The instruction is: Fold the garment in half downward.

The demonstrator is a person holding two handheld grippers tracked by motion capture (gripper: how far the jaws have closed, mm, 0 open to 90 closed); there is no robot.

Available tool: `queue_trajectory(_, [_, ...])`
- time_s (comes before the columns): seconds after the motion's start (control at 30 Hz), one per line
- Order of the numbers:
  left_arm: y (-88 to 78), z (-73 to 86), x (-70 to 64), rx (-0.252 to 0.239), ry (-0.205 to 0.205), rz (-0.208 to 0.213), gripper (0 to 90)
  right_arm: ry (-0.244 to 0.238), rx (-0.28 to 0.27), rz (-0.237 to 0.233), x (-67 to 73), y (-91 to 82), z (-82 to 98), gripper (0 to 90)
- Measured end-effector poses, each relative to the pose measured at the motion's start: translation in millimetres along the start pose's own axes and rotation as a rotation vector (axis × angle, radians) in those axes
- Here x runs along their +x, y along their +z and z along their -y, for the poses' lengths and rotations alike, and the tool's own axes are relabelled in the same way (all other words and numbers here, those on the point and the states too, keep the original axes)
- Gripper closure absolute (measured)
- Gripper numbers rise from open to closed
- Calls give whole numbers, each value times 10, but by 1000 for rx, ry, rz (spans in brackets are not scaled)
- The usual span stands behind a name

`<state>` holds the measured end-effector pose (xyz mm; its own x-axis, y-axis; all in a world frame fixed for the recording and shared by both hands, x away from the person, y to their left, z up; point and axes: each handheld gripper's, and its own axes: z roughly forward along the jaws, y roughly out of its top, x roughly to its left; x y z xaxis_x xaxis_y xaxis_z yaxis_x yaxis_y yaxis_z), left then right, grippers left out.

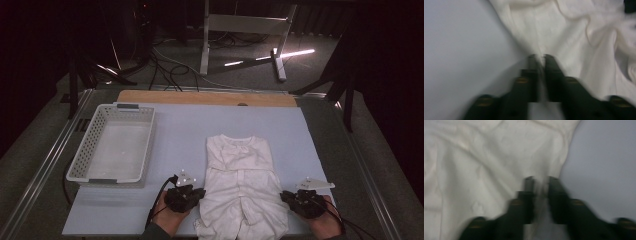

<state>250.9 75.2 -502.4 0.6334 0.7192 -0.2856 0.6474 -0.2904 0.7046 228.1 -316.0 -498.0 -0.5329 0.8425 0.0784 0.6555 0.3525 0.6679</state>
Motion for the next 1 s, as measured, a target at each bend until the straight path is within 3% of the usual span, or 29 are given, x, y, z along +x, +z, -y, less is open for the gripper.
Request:
queue_trajectory(0.07, [-13,-41,31,-26,-14,15,598,26,-39,-17,-41,-2,-73,467])
queue_trajectory(0.1, [-46,-124,76,-79,-13,23,577,32,-58,-26,-56,-3,-119,420])
queue_trajectory(0.13, [-55,-170,99,-90,-12,36,543,36,-77,-27,-61,0,-173,375])
queue_trajectory(0.2, [-57,-261,122,-103,12,36,428,26,-103,-3,-74,6,-292,302])
queue_trajectory(0.23, [-57,-261,122,-103,12,36,412,26,-103,-3,-74,6,-292,302])
queue_trajectory(0.27, [-63,-340,145,-134,28,51,381,12,-129,7,-83,24,-416,261])
queue_trajectory(0.37, [-58,-446,167,-165,49,70,290,2,-151,-1,-97,70,-586,224])
queue_trajectory(0.5, [-16,-559,194,-166,66,66,149,5,-167,-12,-143,148,-767,210])
queue_trajectory(0.63, [20,-633,235,-151,77,61,97,7,-170,-8,-185,193,-880,201])
queue_trajectory(0.93, [80,-899,361,-196,83,53,1,-5,-175,27,-288,308,-1202,196])
queue_trajectory(1.0, [96,-945,380,-206,86,73,0,-3,-174,32,-302,327,-1225,196])
